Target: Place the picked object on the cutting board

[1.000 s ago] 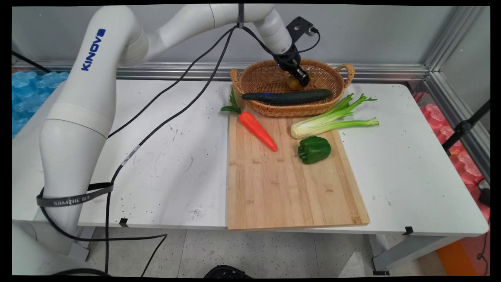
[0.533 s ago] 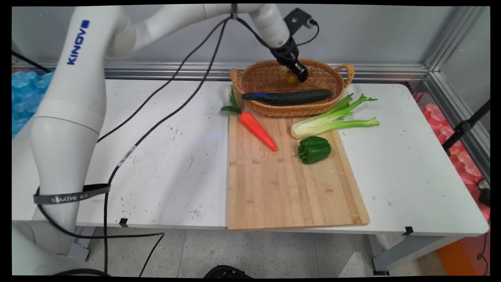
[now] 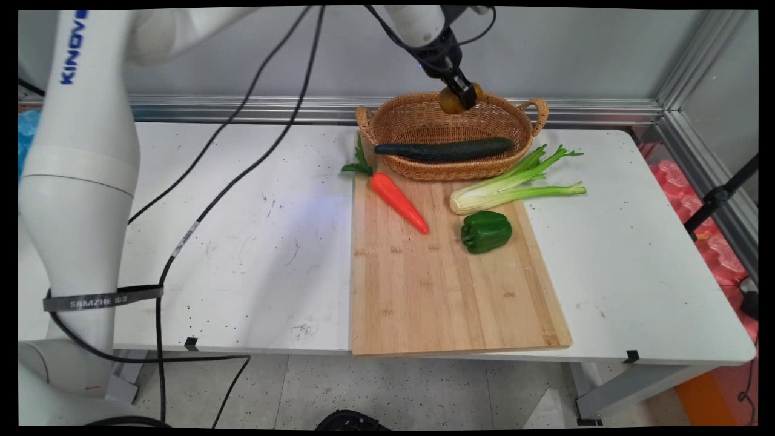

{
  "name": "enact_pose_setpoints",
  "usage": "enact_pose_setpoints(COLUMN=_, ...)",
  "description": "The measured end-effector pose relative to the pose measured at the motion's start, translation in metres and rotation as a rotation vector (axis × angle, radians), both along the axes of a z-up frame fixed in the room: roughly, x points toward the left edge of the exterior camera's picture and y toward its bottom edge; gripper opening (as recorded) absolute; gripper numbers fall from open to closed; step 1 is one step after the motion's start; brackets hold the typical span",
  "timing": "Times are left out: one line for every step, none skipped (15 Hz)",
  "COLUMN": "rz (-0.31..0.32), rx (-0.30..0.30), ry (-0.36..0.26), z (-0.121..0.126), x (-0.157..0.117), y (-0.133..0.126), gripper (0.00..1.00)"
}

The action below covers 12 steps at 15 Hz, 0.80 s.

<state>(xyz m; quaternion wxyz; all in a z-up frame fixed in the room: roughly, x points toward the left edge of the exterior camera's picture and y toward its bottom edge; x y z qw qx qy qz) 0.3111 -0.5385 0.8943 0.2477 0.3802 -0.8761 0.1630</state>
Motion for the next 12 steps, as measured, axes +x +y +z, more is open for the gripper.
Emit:
enact_pose_setpoints(rz=-0.022, rx=-0.002, ry=-0.008, z=0.008, x=0.0, y=0.009, gripper=0.0)
enact_pose_setpoints(rz=-0.045, rx=-0.001, ry=-0.014, z=0.016, x=0.0, y=0.018, gripper=0.0)
enact_pose_setpoints(rz=-0.078, rx=0.002, ry=-0.02, z=0.025, x=0.0, y=0.031, gripper=0.0)
enact_pose_setpoints(rz=-0.11, rx=0.008, ry=-0.024, z=0.033, x=-0.001, y=0.043, gripper=0.0)
enact_pose_setpoints(rz=-0.134, rx=0.013, ry=-0.026, z=0.038, x=-0.002, y=0.052, gripper=0.0)
enact_pose_setpoints(rz=-0.157, rx=0.019, ry=-0.029, z=0.042, x=-0.002, y=0.061, gripper=0.0)
enact_pose_setpoints(rz=-0.186, rx=0.026, ry=-0.032, z=0.048, x=-0.002, y=0.072, gripper=0.0)
enact_pose_setpoints(rz=-0.215, rx=0.033, ry=-0.036, z=0.053, x=-0.002, y=0.082, gripper=0.0)
enact_pose_setpoints(rz=-0.25, rx=0.042, ry=-0.041, z=0.058, x=-0.001, y=0.094, gripper=0.0)
enact_pose_setpoints(rz=-0.286, rx=0.051, ry=-0.048, z=0.062, x=0.001, y=0.106, gripper=0.0)
enact_pose_setpoints(rz=-0.322, rx=0.061, ry=-0.057, z=0.065, x=0.004, y=0.117, gripper=0.0)
enact_pose_setpoints(rz=-0.341, rx=0.067, ry=-0.062, z=0.066, x=0.005, y=0.123, gripper=0.0)
